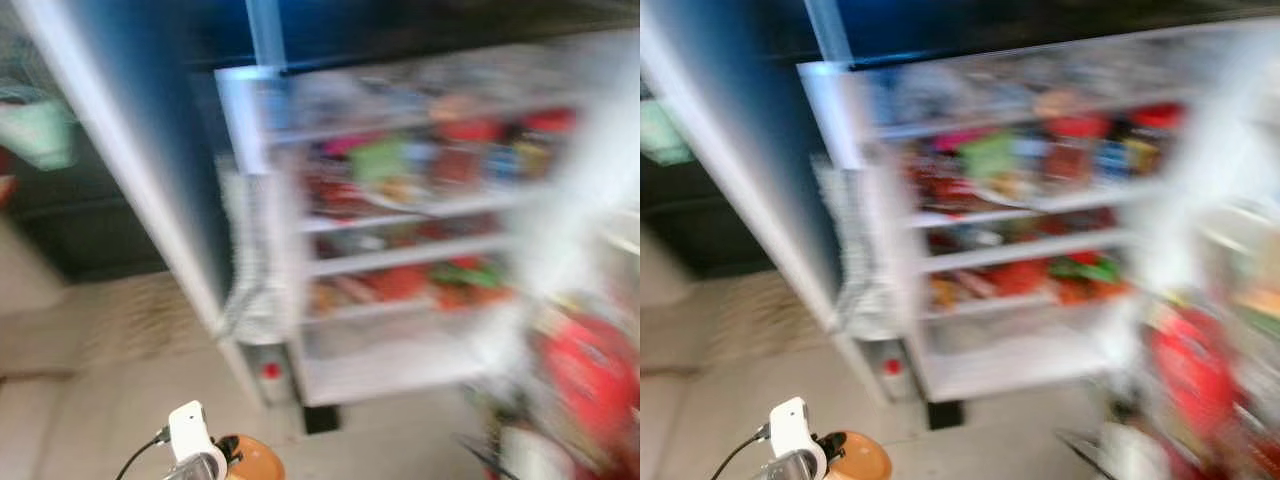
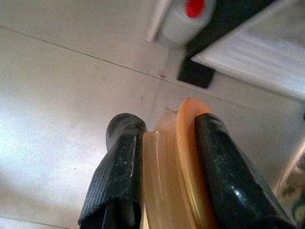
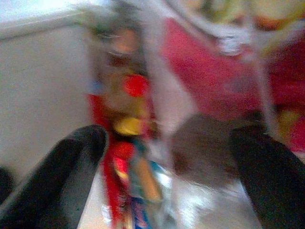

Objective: Restocking fridge

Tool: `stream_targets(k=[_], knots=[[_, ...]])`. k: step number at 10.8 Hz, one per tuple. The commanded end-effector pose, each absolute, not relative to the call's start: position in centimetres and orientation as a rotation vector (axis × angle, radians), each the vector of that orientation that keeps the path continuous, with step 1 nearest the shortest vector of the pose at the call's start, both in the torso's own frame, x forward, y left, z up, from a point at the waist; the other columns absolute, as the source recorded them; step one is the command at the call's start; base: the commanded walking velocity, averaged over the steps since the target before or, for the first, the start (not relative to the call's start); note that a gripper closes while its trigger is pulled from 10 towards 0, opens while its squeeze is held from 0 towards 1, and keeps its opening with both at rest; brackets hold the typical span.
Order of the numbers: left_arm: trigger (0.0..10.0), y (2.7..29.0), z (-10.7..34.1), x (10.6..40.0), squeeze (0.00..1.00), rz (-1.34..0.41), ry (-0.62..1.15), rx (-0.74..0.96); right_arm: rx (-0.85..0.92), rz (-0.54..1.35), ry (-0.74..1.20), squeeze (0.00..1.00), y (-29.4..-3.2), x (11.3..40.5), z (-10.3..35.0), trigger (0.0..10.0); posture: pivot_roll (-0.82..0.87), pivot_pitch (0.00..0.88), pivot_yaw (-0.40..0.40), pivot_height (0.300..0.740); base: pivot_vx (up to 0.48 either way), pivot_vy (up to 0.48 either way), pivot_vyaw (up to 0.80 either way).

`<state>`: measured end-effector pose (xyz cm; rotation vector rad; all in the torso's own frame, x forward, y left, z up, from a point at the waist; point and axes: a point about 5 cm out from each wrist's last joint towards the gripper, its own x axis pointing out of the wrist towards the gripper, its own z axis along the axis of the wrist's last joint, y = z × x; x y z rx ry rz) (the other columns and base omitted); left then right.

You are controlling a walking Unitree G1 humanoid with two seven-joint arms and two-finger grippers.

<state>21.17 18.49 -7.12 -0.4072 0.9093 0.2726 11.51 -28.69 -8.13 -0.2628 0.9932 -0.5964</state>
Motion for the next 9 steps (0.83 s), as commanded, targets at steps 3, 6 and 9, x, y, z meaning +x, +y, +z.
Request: stream_targets(k=[3, 6, 9], knots=[[10.0, 19.2, -7.3, 20.7, 0.0, 0.289, 0.931, -0.394, -0.146, -0.618, 0.984, 0.0, -30.7, 11.2, -7.5, 10.0, -0.13, 0.028, 0.058, 0.74, 0.0, 0.0, 0.0], [10.0, 19.2, -7.3, 20.7, 0.0, 0.289, 0.929, -0.392, -0.132, -0.63, 0.934, 0.0, -31.3, 11.6, -7.0, 10.0, -0.13, 0.022, 0.059, 0.74, 0.0, 0.0, 0.0], [10.0, 19.2, -7.4, 20.6, 0.0, 0.281, 0.931, -0.386, 0.093, -0.455, 0.959, 0.0, -28.1, 12.6, -8.3, 10.0, -0.13, 0.013, 0.061, 0.74, 0.0, 0.0, 0.0]])
